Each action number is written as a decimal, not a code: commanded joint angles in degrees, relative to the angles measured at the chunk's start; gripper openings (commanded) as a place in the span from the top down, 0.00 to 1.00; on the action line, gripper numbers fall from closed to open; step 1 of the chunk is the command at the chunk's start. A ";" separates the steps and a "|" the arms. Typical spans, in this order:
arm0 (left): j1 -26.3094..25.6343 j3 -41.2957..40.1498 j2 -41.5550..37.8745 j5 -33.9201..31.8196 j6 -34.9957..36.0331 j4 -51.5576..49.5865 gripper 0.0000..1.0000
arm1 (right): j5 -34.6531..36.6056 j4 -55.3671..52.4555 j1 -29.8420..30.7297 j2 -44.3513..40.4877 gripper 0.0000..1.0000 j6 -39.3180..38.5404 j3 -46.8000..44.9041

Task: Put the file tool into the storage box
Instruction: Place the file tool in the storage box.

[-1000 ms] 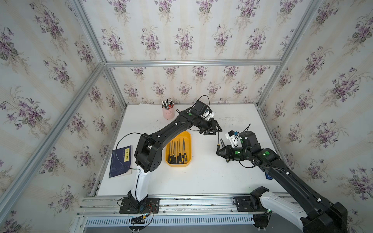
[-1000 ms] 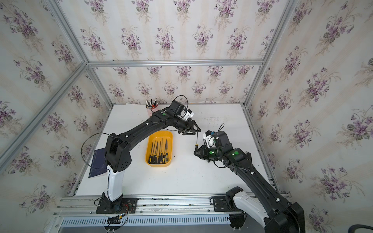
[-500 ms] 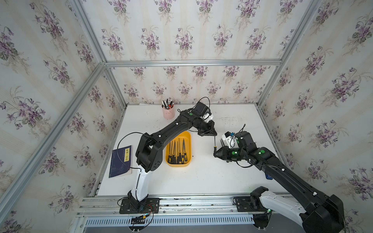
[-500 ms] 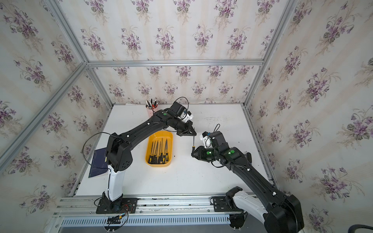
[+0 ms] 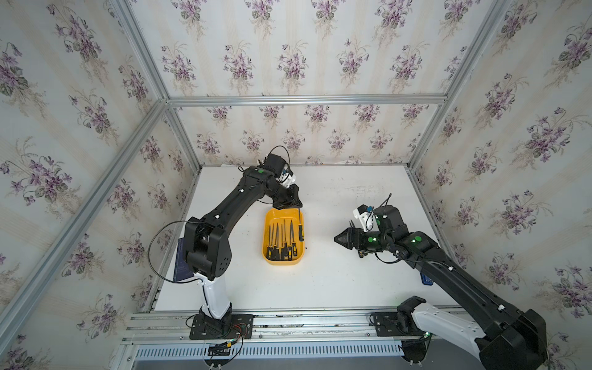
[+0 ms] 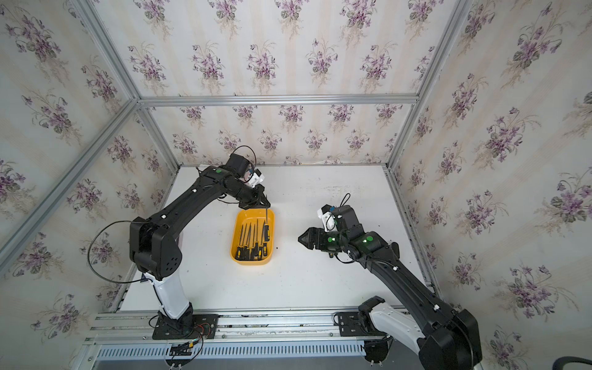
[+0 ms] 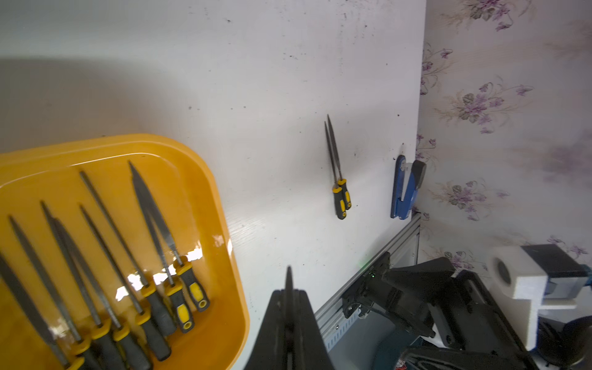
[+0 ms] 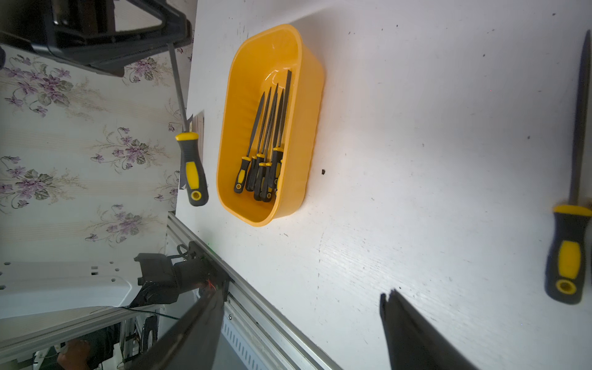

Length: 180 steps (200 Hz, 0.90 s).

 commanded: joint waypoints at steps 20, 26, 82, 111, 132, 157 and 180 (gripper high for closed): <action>3.33 -4.54 -0.32 -7.75 6.10 -2.59 1.00 | 0.77 0.31 0.05 0.34 0.18 -0.69 -0.16; 3.46 -5.00 -0.05 -8.74 6.72 -2.44 1.00 | 0.85 0.25 0.03 0.19 0.19 -0.64 -0.21; 4.21 -8.77 3.08 -12.23 7.84 -0.41 1.00 | 1.12 -0.03 0.02 -1.05 0.19 -0.91 -0.76; 4.22 -11.98 3.32 -13.66 7.78 0.86 1.00 | 1.21 -0.03 0.02 -1.29 0.19 -0.92 -1.37; 4.11 -14.37 3.44 -14.26 7.10 2.25 1.00 | 1.38 0.15 0.08 -1.25 0.19 -1.03 -1.99; 4.11 -16.12 3.78 -14.77 6.10 3.51 1.00 | 2.59 0.06 0.01 -0.87 0.19 -1.22 -2.27; 4.12 -16.91 4.00 -14.73 5.58 4.30 1.00 | 3.30 0.06 0.03 -0.78 0.19 -1.35 -2.25</action>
